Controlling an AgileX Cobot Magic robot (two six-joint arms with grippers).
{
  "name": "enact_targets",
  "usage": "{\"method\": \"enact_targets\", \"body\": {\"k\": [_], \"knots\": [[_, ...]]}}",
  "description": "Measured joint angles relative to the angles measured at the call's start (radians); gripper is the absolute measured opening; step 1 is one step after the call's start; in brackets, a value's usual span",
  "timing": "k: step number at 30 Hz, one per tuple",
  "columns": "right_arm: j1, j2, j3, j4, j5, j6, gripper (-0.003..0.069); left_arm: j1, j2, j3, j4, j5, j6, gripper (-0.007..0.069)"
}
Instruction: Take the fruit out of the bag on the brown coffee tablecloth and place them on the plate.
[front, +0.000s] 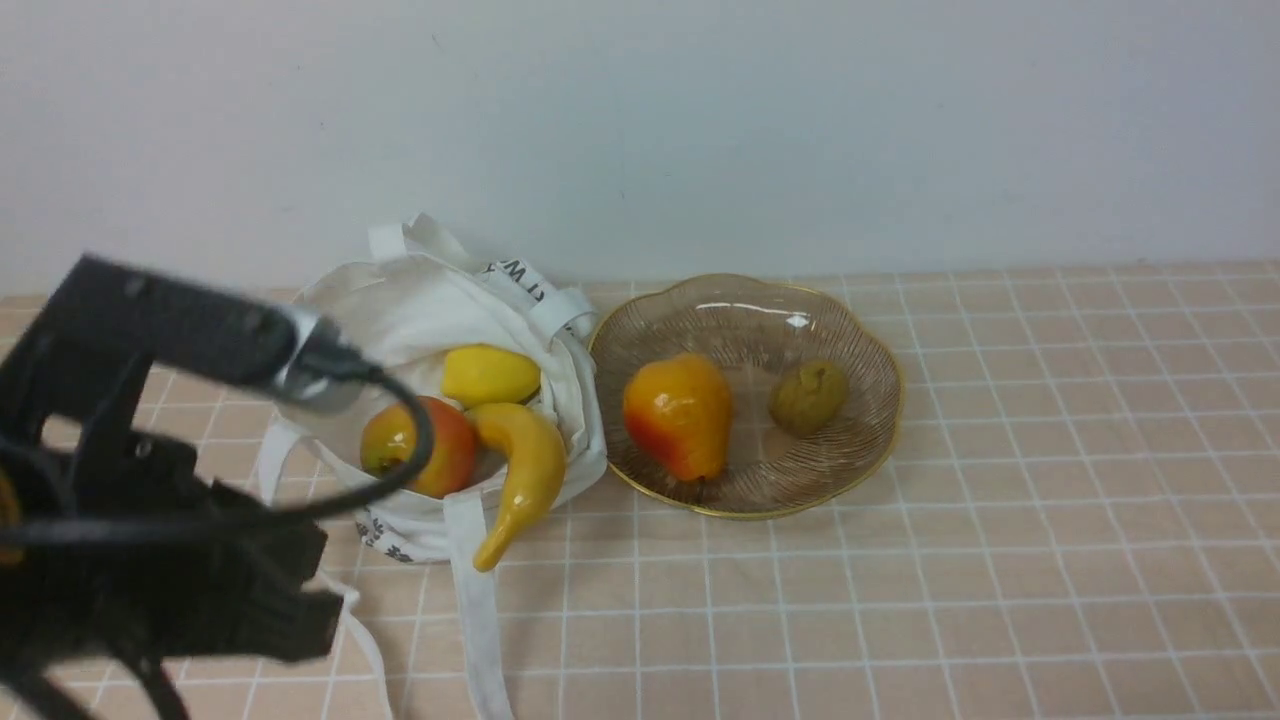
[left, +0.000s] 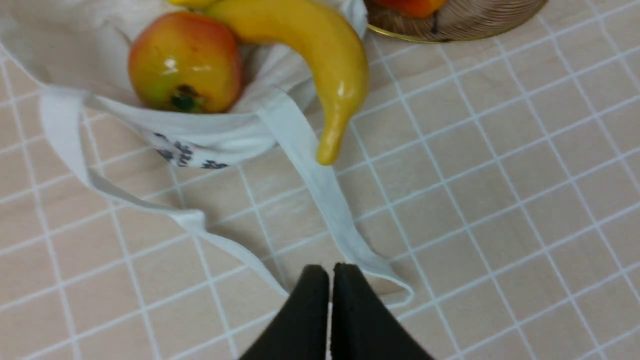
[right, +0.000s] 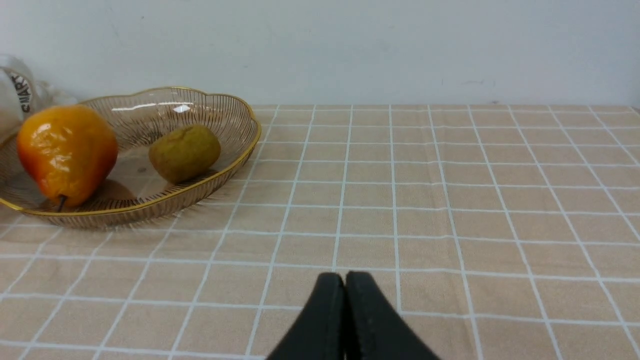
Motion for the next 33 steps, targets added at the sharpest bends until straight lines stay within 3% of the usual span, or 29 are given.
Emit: {"method": "enact_targets", "body": {"k": [7, 27, 33], "knots": [[0.0, 0.0, 0.0, 0.0, 0.0, 0.0, -0.0014, 0.0, -0.233, 0.263, -0.095, -0.181, -0.001, -0.0008], [0.0, 0.0, 0.0, 0.0, 0.0, 0.0, -0.0014, 0.0, -0.265, 0.276, -0.099, -0.214, -0.001, -0.0008], [0.0, 0.0, 0.0, 0.0, 0.0, 0.0, -0.0014, 0.0, -0.265, 0.29, -0.045, -0.229, -0.001, -0.0008]]}}
